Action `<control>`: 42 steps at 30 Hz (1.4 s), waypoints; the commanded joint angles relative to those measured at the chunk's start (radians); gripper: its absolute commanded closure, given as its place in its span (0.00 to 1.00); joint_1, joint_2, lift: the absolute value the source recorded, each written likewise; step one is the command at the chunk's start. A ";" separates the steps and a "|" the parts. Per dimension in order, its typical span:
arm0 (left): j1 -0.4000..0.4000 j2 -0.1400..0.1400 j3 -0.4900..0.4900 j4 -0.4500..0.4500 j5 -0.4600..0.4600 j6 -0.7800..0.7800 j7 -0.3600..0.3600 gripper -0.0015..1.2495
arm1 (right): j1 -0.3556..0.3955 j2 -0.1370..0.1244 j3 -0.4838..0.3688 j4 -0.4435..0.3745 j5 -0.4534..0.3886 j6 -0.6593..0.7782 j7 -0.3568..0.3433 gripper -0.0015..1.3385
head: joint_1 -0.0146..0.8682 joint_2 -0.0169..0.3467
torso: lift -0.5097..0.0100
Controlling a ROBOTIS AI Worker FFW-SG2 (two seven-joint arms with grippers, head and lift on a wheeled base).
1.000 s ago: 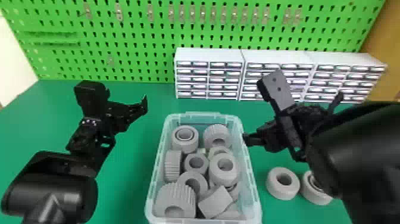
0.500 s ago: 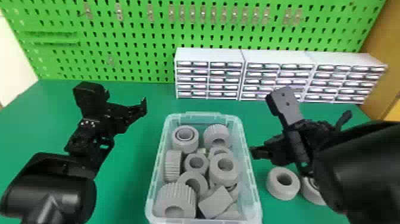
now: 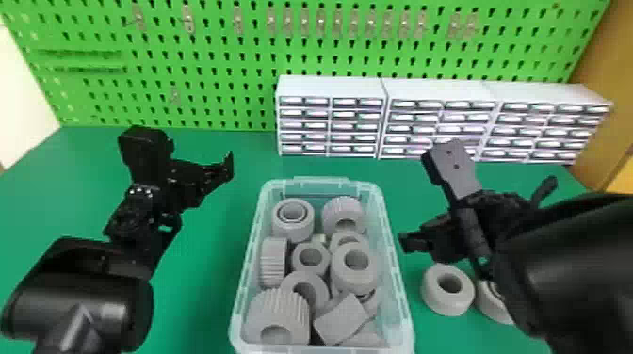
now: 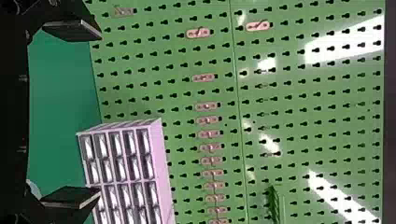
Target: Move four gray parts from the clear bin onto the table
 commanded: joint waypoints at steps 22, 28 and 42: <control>-0.023 0.000 -0.013 0.003 -0.016 0.000 0.000 0.09 | -0.203 -0.048 0.189 0.170 -0.283 0.008 0.000 0.37 | 0.78 0.14 | 0.89; -0.023 0.000 -0.012 0.003 -0.015 0.000 0.000 0.09 | -0.237 -0.061 0.208 0.249 -0.381 0.008 0.000 0.37 | 0.78 0.14 | 0.89; -0.017 0.000 -0.009 0.003 -0.013 0.000 0.000 0.09 | -0.297 -0.032 0.225 0.353 -0.433 0.008 0.000 0.37 | 0.78 0.14 | 0.89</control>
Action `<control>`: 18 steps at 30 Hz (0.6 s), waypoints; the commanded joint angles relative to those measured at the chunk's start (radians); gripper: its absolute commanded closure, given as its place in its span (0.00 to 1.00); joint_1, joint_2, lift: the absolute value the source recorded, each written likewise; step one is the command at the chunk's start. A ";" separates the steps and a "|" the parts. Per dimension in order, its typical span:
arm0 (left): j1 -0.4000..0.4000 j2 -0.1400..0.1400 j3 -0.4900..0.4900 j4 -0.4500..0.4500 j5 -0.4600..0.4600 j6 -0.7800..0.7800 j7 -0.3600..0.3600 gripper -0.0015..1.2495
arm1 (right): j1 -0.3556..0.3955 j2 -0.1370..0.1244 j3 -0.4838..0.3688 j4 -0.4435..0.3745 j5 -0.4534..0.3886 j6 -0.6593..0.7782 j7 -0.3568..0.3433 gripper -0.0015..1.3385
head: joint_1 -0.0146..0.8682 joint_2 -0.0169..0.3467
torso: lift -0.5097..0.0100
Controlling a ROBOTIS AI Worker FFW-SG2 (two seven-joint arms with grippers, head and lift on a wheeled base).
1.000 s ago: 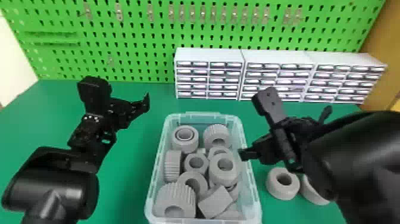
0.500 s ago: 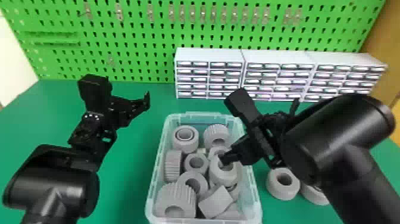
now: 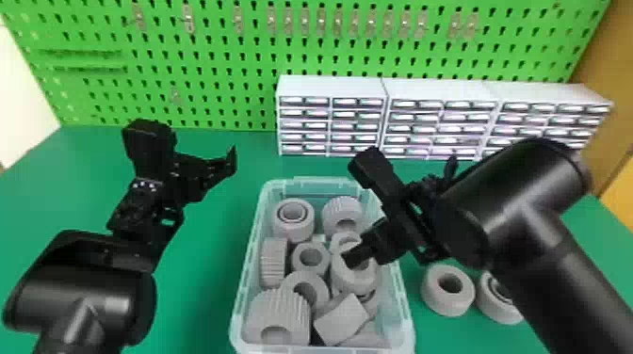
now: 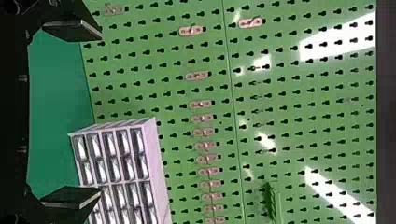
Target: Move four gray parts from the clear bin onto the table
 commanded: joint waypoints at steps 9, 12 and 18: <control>0.001 0.000 0.004 0.000 0.000 0.000 0.000 0.09 | -0.052 0.031 0.048 0.094 -0.031 0.008 0.014 0.37 | 0.78 0.14 | 0.89; 0.003 0.000 0.006 0.000 0.002 0.000 0.000 0.09 | -0.056 0.040 0.048 0.110 -0.029 -0.002 0.017 0.37 | 0.78 0.14 | 0.89; 0.004 0.000 0.009 0.000 0.003 0.000 0.000 0.09 | -0.069 0.068 0.051 0.165 -0.029 -0.035 0.018 0.37 | 0.78 0.14 | 0.89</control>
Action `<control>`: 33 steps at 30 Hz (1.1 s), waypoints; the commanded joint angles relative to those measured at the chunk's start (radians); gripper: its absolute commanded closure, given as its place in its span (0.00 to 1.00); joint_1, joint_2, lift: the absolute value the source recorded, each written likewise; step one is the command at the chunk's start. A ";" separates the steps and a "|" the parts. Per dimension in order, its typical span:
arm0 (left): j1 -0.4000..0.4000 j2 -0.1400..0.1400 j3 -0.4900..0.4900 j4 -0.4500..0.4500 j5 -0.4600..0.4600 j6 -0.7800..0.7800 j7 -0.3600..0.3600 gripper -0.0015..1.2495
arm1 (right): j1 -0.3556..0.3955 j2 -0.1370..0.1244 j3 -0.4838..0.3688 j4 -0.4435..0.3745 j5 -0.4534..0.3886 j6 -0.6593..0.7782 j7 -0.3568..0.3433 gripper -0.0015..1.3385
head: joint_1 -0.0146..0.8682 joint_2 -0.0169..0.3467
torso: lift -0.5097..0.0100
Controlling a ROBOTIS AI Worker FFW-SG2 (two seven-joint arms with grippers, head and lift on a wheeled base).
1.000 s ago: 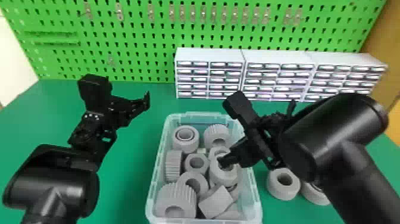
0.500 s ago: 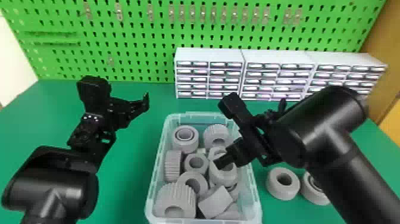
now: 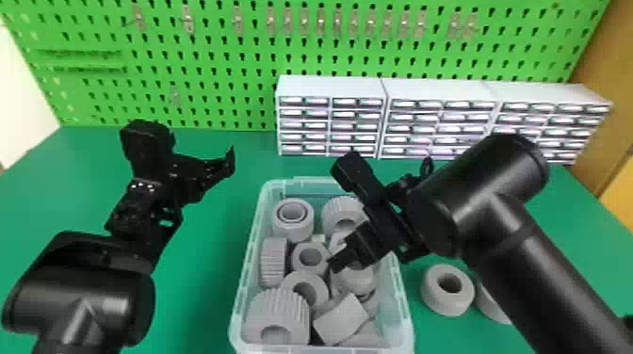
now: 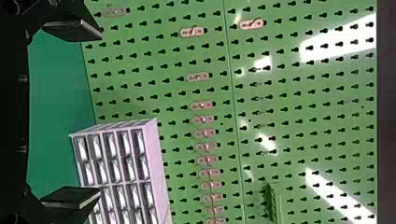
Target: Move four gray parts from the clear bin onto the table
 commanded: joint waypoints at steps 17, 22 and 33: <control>0.001 0.005 0.003 0.002 0.005 0.000 0.000 0.09 | -0.045 0.051 0.036 0.160 0.017 -0.073 0.026 0.37 | 0.78 0.14 | 0.89; 0.001 0.008 0.001 0.002 0.005 0.000 0.000 0.09 | -0.049 0.062 0.046 0.186 0.019 -0.068 0.027 0.37 | 0.78 0.14 | 0.89; 0.000 0.014 0.001 0.003 0.010 0.000 0.000 0.09 | -0.062 0.068 0.065 0.222 0.033 -0.065 0.027 0.37 | 0.78 0.14 | 0.89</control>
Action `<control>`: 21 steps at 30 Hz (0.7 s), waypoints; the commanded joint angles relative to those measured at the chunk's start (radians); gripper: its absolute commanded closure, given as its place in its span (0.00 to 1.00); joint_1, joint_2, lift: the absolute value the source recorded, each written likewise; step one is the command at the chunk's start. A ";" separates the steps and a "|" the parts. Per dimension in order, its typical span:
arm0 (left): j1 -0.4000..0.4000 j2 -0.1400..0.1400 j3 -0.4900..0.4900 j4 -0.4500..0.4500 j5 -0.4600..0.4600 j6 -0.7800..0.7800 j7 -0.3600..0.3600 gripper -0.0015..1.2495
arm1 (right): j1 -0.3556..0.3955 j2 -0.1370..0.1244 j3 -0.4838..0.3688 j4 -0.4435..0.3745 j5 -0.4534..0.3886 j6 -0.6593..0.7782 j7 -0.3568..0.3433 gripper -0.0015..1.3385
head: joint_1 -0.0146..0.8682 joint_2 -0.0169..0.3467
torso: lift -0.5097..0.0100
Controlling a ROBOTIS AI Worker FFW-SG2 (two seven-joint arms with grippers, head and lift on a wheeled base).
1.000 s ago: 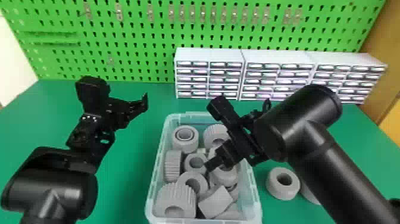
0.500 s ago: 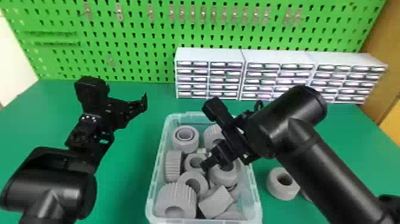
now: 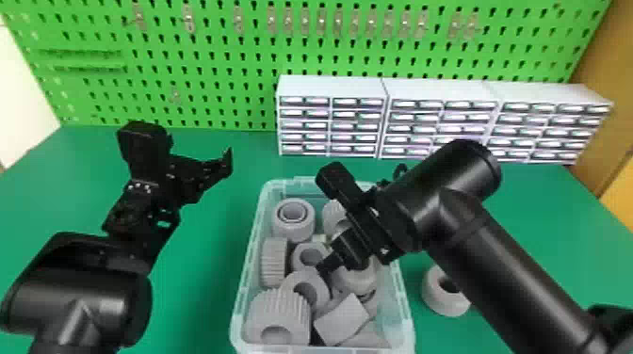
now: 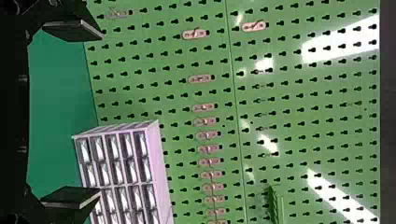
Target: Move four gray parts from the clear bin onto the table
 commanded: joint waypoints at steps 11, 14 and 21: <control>-0.006 0.007 -0.006 0.000 0.002 0.001 0.000 0.09 | -0.007 0.007 0.016 0.065 0.002 -0.008 0.000 0.37 | 0.78 0.14 | 0.89; -0.006 0.007 -0.006 0.002 0.002 0.001 0.000 0.09 | -0.007 0.008 0.016 0.065 0.002 -0.014 0.000 0.37 | 0.78 0.14 | 0.89; -0.006 0.007 -0.008 0.003 0.003 0.001 0.000 0.09 | -0.021 0.011 0.033 0.065 0.024 -0.017 0.000 0.50 | 0.78 0.14 | 0.89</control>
